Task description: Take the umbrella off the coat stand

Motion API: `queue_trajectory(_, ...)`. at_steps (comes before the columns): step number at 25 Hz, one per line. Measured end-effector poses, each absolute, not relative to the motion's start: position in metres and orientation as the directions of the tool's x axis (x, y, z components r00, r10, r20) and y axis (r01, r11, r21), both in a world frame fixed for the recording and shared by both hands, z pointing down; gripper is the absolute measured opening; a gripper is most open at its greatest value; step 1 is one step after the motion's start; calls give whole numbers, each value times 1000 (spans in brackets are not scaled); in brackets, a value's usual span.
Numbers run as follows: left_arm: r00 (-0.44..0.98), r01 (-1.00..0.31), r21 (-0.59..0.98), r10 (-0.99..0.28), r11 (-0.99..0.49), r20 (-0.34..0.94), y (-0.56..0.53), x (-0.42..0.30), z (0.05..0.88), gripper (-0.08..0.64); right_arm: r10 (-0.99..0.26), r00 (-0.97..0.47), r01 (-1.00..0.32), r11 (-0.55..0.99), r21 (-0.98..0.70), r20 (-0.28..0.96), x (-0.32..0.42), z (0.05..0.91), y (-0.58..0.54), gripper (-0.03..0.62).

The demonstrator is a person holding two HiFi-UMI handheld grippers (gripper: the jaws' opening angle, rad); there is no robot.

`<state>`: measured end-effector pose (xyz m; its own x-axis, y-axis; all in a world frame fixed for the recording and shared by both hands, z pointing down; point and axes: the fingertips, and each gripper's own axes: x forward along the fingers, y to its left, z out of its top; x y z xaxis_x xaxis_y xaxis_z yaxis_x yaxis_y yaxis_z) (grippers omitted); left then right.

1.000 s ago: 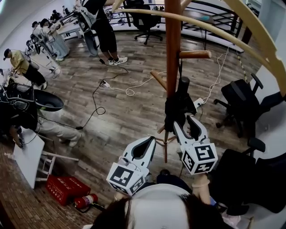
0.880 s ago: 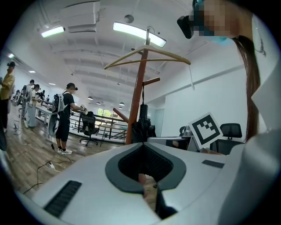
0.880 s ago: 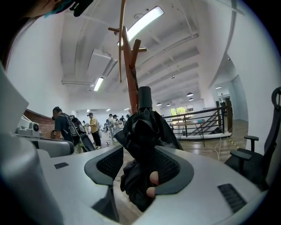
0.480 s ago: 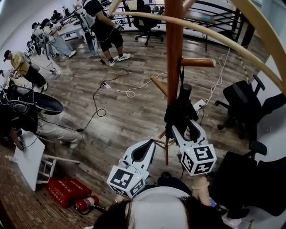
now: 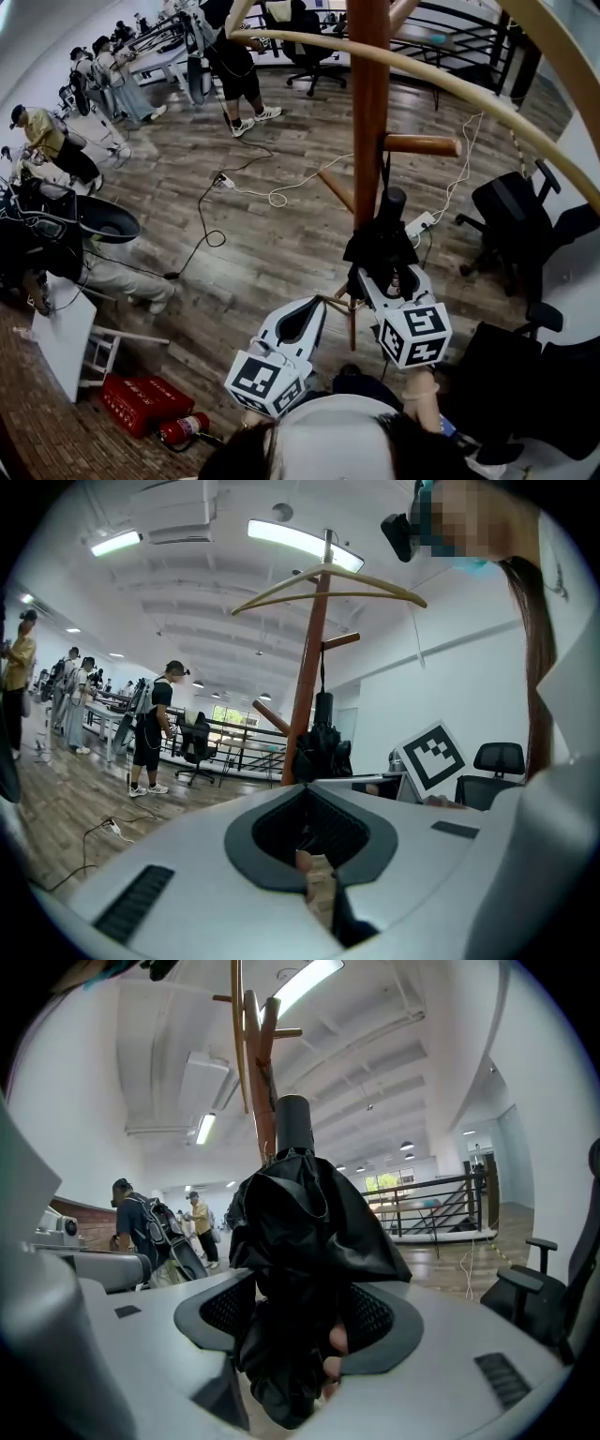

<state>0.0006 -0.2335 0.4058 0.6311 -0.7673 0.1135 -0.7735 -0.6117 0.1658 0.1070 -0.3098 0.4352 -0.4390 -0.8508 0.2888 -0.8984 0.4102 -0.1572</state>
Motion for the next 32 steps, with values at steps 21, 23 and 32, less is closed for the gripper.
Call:
queue_trajectory(21, 615, -786, 161, -779, -596, 122, -237, -9, 408, 9, -889, -372, -928, 364, -83, 268, 106, 440, -324, 262)
queue_trajectory(23, 611, -789, 159, -782, -593, 119, -237, -10, 407, 9, -893, -363, -931, 356, -78, 264, 107, 440, -323, 261)
queue_trajectory(32, 623, -781, 145, -773, -607, 121, -228, -11, 401, 9, -907, -339, -940, 334, -66, 250, 108, 434, -317, 256)
